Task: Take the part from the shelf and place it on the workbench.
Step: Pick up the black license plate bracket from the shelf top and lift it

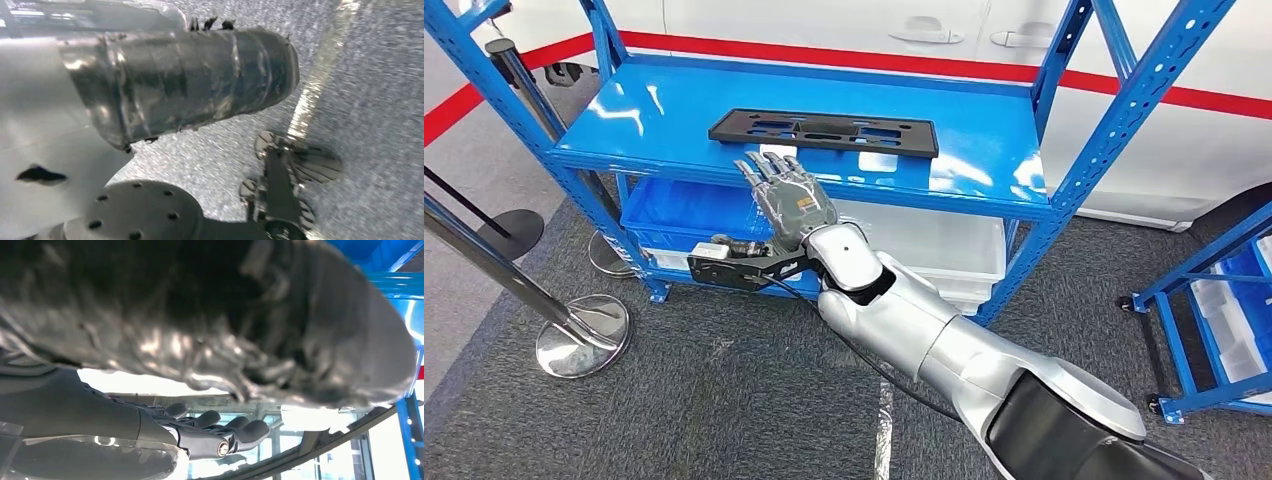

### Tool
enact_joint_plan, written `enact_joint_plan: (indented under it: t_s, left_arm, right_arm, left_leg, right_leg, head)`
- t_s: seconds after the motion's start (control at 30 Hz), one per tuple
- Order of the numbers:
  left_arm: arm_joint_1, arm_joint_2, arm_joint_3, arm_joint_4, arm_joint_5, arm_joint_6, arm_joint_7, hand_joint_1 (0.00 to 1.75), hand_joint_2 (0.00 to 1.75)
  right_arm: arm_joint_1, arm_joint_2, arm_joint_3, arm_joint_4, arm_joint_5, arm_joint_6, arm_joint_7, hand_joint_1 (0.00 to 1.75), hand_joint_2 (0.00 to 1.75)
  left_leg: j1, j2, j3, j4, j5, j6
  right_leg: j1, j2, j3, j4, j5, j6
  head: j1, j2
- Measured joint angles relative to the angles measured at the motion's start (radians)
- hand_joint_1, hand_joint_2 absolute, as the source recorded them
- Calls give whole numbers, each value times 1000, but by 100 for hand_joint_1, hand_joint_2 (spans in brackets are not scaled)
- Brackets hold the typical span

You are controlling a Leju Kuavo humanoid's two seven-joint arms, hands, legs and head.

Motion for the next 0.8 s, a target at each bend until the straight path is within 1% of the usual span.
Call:
enact_joint_plan:
  t_s: [0.03,0.07,0.1,0.13,0.17,0.2,0.23,0.27,0.3,0.33,0.37,0.4,0.47,0.53,0.57,0.6,0.67,0.7,0.73,0.77,0.8]
  left_arm:
    - [1,0,0,0,0,0,0,0,0]
    - [2,-1,0,0,-1,0,0,0,0]
    - [2,-1,0,0,-1,0,-1,0,0]
    - [2,-1,0,0,-1,0,-1,0,0]
    - [1,-1,0,0,-1,0,-1,0,0]
    - [0,0,0,0,-1,1,-1,0,0]
    - [0,0,0,0,-1,2,-1,0,0]
    - [1,0,0,0,-1,2,-1,0,0]
    - [1,0,0,0,-2,3,-1,0,0]
    - [2,0,0,0,-2,3,-1,0,0]
    - [1,0,0,0,-2,3,-1,0,0]
    - [0,0,0,0,-2,4,-1,0,0]
    - [-1,0,0,0,-2,4,-1,0,0]
    - [0,-1,0,0,-2,5,0,0,0]
    - [0,-1,0,0,-2,5,0,0,0]
    - [0,-1,0,0,-2,5,0,0,0]
    - [-1,-1,0,0,-1,5,1,0,0]
    - [-1,-1,0,0,-1,5,1,0,0]
    - [1,-1,0,0,-1,5,2,0,0]
    - [3,-1,0,0,-1,4,2,0,0]
    - [4,-1,0,0,-1,4,2,0,0]
  right_arm:
    - [-1,0,0,-1,0,0,1,0,0]
    - [-3,0,0,-2,0,0,1,0,0]
    - [-4,-1,0,-3,0,0,2,0,0]
    - [-3,-1,0,-3,1,0,3,0,0]
    - [-1,-3,0,-3,1,1,4,0,0]
    - [1,-4,0,-3,1,1,5,0,0]
    - [3,-5,0,-3,1,1,5,0,0]
    - [3,-6,0,-3,2,1,6,0,0]
    - [3,-7,0,-3,2,1,6,0,0]
    - [3,-7,0,-3,3,1,6,0,0]
    - [2,-7,0,-3,3,2,6,0,0]
    - [3,-8,0,-4,4,2,7,0,0]
    - [3,-8,0,-5,4,4,8,0,0]
    - [2,-8,0,-7,4,4,8,0,0]
    - [1,-8,0,-8,4,4,8,0,0]
    - [1,-8,0,-9,4,4,8,0,0]
    - [3,-8,0,-9,5,6,8,0,0]
    - [5,-8,0,-9,5,6,8,0,0]
    - [7,-8,0,-9,5,7,8,0,0]
    - [8,-8,0,-9,5,7,8,0,0]
    - [8,-8,0,-9,5,7,8,0,0]
  left_leg:
    - [3,1,6,-5,-1,5]
    - [7,2,13,-10,-1,10]
    - [7,3,18,-12,-4,15]
    - [8,3,21,-13,-6,18]
    - [8,3,23,-13,-9,20]
    - [8,2,26,-12,-12,21]
    - [9,1,30,-11,-16,19]
    - [10,0,34,-10,-21,17]
    - [11,-1,39,-7,-26,13]
    - [11,-1,43,-5,-32,8]
    - [10,-2,45,-3,-37,2]
    - [10,-2,45,-2,-40,-5]
    - [10,-3,46,-7,-41,-18]
    - [13,0,46,0,-50,-28]
    - [13,1,35,27,-65,-32]
    - [13,2,12,76,-88,-34]
    - [12,2,-59,206,-133,-36]
    - [12,2,-88,251,-138,-36]
    - [12,2,-103,266,-127,-35]
    - [12,2,-100,242,-98,-32]
    - [11,2,-81,187,-56,-28]
  right_leg:
    - [0,-1,-6,17,-12,6]
    - [-1,-1,-24,57,-31,12]
    - [-5,-2,-54,115,-56,17]
    - [-9,-2,-94,184,-80,21]
    - [-13,-3,-132,243,-94,24]
    - [-17,-3,-158,275,-92,26]
    - [-20,-3,-167,271,-72,27]
    - [-23,-4,-156,229,-36,27]
    - [-24,-5,-131,162,8,27]
    - [-23,-5,-104,98,39,24]
    - [-21,-5,-81,46,58,21]
    - [-18,-4,-68,17,62,18]
    - [-14,-1,-62,5,55,9]
    - [-17,1,-53,-3,55,-1]
    - [-19,1,-47,-8,54,-6]
    - [-20,-1,-41,-11,52,-11]
    - [-16,-3,-33,-11,46,-21]
    - [-13,-3,-30,-10,43,-24]
    - [-12,-1,-27,-10,40,-26]
    - [-10,1,-22,-9,36,-27]
    - [-9,2,-17,-9,32,-26]
  head:
    - [1,0]
    - [2,0]
    - [4,0]
    - [5,0]
    - [5,0]
    - [5,0]
    - [5,0]
    - [5,0]
    - [5,0]
    - [5,0]
    - [5,0]
    - [4,0]
    - [4,0]
    - [3,0]
    - [1,0]
    - [0,0]
    - [-2,0]
    - [-2,0]
    - [-2,0]
    - [-2,0]
    - [-2,0]
